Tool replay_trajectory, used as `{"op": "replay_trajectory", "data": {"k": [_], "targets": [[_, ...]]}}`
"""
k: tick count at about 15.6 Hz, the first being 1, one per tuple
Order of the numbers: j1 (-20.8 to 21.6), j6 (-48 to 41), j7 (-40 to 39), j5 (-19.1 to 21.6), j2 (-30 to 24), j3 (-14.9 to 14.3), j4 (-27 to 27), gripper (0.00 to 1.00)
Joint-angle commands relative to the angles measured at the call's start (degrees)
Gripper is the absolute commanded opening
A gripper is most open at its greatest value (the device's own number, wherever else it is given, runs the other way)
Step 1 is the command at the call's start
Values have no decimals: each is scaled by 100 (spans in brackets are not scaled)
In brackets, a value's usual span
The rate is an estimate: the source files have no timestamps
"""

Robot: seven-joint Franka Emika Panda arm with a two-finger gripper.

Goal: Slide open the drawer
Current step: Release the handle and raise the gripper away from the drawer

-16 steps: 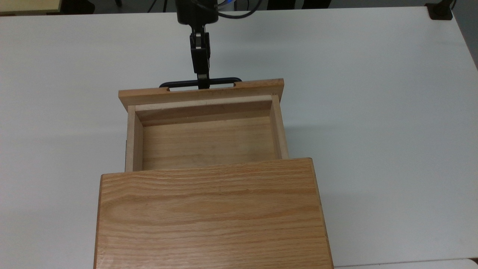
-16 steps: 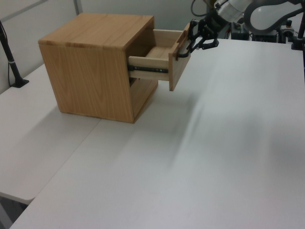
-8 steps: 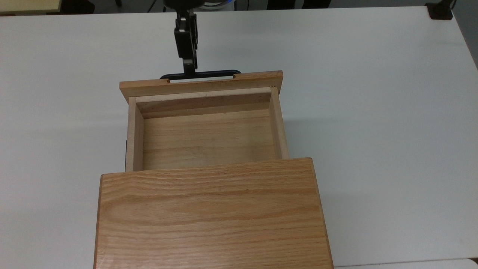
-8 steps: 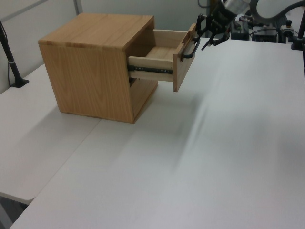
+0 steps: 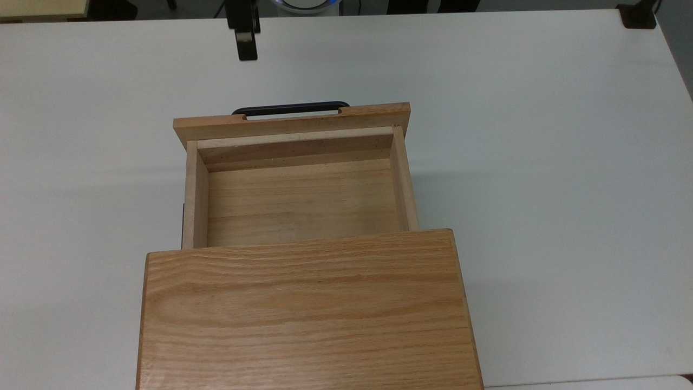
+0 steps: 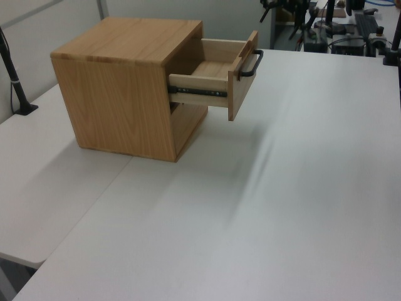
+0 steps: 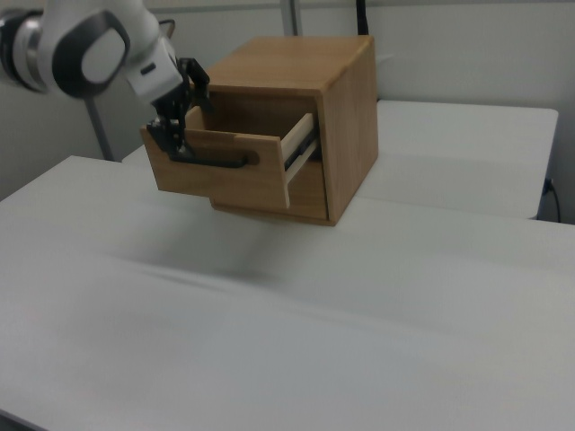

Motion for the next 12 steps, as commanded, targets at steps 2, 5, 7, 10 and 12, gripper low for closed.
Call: {"op": "replay_trajectory", "data": {"k": [2,5,7,10,12], "targets": [[31,-1524,-1824,36,48,-46,606,100],[31,-2526,-3229,45,276,-46,1036,100],[22,-2880,-4354,36,355,-55,1161,100],[22,-3213,-5700,19,364,-55,1161,100],[31,-3547,-6421,-226,408,-46,1161,100]]}}
